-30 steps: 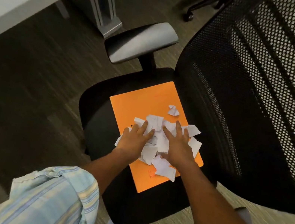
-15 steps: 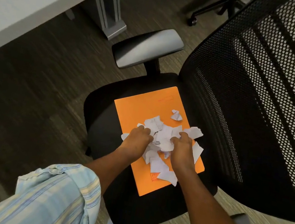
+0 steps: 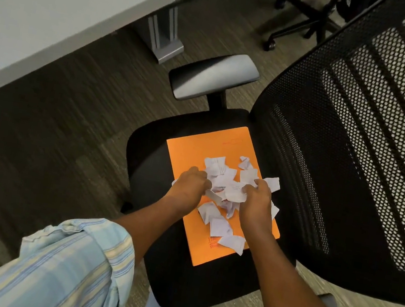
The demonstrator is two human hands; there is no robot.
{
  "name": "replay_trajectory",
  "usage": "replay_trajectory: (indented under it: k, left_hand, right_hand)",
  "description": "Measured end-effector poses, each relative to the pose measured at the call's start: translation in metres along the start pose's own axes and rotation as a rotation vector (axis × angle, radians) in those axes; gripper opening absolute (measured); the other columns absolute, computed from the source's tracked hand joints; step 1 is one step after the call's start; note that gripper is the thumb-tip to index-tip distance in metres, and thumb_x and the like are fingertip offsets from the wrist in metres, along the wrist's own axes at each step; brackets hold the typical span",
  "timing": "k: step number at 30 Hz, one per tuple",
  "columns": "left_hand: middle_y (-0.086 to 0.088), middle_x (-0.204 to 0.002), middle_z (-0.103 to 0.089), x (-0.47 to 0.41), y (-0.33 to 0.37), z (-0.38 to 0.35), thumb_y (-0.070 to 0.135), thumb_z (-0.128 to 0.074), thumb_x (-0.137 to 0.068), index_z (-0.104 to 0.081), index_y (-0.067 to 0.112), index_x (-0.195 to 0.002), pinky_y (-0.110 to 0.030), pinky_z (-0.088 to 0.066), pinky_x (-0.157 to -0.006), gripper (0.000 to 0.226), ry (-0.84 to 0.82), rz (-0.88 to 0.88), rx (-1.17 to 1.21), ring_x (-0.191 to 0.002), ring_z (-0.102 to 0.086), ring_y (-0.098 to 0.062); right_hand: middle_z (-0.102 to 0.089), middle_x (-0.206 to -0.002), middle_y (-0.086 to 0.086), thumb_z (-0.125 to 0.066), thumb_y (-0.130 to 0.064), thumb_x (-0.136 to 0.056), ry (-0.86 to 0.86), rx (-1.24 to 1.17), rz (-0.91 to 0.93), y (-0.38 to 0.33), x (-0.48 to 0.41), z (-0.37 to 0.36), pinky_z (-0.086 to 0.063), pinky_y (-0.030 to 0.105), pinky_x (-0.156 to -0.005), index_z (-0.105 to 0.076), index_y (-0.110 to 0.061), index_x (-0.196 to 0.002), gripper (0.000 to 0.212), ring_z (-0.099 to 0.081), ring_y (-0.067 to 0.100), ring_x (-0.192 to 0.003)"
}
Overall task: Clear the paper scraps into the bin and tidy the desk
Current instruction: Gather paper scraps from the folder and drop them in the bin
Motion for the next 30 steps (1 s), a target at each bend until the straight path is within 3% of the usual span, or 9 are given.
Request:
replay_trajectory:
  k: [3, 8, 11, 14, 17, 19, 22, 26, 30]
  left_hand:
    - [-0.005, -0.096, -0.064, 0.008, 0.003, 0.010, 0.003, -0.052, -0.091, -0.069, 0.016, -0.098, -0.028, -0.034, -0.070, 0.022, 0.025, -0.005, 0.034, -0.091, -0.047, -0.022]
    - [-0.005, -0.094, -0.065, 0.023, 0.007, 0.030, 0.007, -0.053, -0.091, -0.071, 0.015, -0.097, -0.026, -0.032, -0.069, 0.020, 0.097, 0.022, 0.108, -0.090, -0.047, -0.022]
    - [-0.006, -0.094, -0.065, 0.034, 0.004, 0.042, 0.007, -0.055, -0.090, -0.071, 0.014, -0.095, -0.025, -0.030, -0.069, 0.018, 0.124, 0.045, 0.136, -0.090, -0.047, -0.023]
    - [-0.004, -0.095, -0.065, 0.046, -0.005, 0.053, 0.008, -0.057, -0.089, -0.072, 0.017, -0.095, -0.026, -0.035, -0.070, 0.019, 0.151, 0.087, 0.135, -0.091, -0.048, -0.021]
    - [-0.002, -0.094, -0.065, 0.064, -0.018, 0.065, 0.009, -0.056, -0.089, -0.072, 0.018, -0.092, -0.032, -0.044, -0.077, 0.018, 0.170, 0.126, 0.132, -0.091, -0.050, -0.021]
    - [-0.004, -0.093, -0.065, 0.081, -0.029, 0.072, 0.008, -0.055, -0.088, -0.072, 0.016, -0.088, -0.039, -0.046, -0.080, 0.019, 0.186, 0.175, 0.143, -0.091, -0.051, -0.022]
    - [-0.005, -0.094, -0.065, 0.111, -0.048, 0.079, 0.006, -0.052, -0.086, -0.071, 0.014, -0.087, -0.040, -0.047, -0.082, 0.021, 0.195, 0.263, 0.140, -0.092, -0.052, -0.023]
    - [-0.005, -0.097, -0.063, 0.161, -0.078, 0.077, 0.003, -0.050, -0.085, -0.071, 0.013, -0.087, -0.033, -0.044, -0.084, 0.023, 0.254, 0.386, 0.188, -0.094, -0.051, -0.022]
    - [-0.004, -0.092, -0.063, 0.219, -0.108, 0.071, 0.005, -0.050, -0.084, -0.069, 0.017, -0.082, -0.033, -0.043, -0.081, 0.023, 0.337, 0.501, 0.226, -0.091, -0.050, -0.021]
  right_hand:
    - [-0.053, -0.125, 0.002, -0.045, -0.020, -0.093, 0.036, -0.098, -0.030, -0.012, 0.006, 0.013, -0.046, 0.034, -0.079, -0.052, -0.018, -0.122, 0.030, -0.054, 0.017, -0.103]
    - [-0.054, -0.096, -0.014, -0.045, -0.002, -0.090, 0.012, -0.111, 0.022, -0.030, 0.015, 0.031, -0.041, 0.008, -0.059, -0.056, -0.016, -0.105, 0.024, -0.055, 0.009, -0.086]
    - [-0.058, -0.100, -0.008, -0.046, -0.008, -0.088, -0.009, -0.186, 0.027, -0.045, 0.023, 0.030, -0.044, 0.018, -0.060, -0.057, -0.021, -0.107, 0.025, -0.057, 0.004, -0.081]
    - [-0.059, -0.115, 0.007, -0.046, -0.017, -0.088, -0.051, -0.193, 0.025, -0.060, 0.030, 0.019, -0.049, 0.035, -0.074, -0.055, -0.021, -0.109, 0.023, -0.059, 0.014, -0.093]
    - [-0.051, -0.132, 0.013, -0.044, -0.009, -0.091, -0.108, -0.039, 0.157, -0.077, 0.045, 0.002, -0.047, 0.039, -0.091, -0.056, -0.020, -0.106, 0.022, -0.055, 0.020, -0.109]
    - [-0.046, -0.134, 0.017, -0.046, 0.002, -0.090, -0.157, 0.119, 0.248, -0.087, 0.057, -0.014, -0.041, 0.037, -0.099, -0.058, -0.008, -0.111, 0.026, -0.047, 0.030, -0.120]
    - [-0.044, -0.130, 0.021, -0.051, 0.008, -0.084, -0.240, 0.222, 0.341, -0.099, 0.074, -0.048, -0.040, 0.035, -0.093, -0.057, 0.004, -0.110, 0.027, -0.044, 0.034, -0.117]
    - [-0.050, -0.128, 0.007, -0.047, -0.009, -0.093, -0.288, -0.001, 0.183, -0.119, 0.107, -0.095, -0.046, 0.025, -0.073, -0.048, -0.007, -0.131, 0.038, -0.053, 0.020, -0.102]
    - [-0.057, -0.117, 0.012, -0.046, -0.016, -0.090, -0.412, -0.036, 0.198, -0.127, 0.144, -0.136, -0.049, 0.053, -0.091, -0.051, -0.011, -0.123, 0.034, -0.058, 0.028, -0.103]
Point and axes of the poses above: each hand's wrist, its own x-axis away from the middle knuckle, its own z-axis out of the back of the hand, y = z × x, the point moved 3 cm from there along -x, towards the middle knuckle
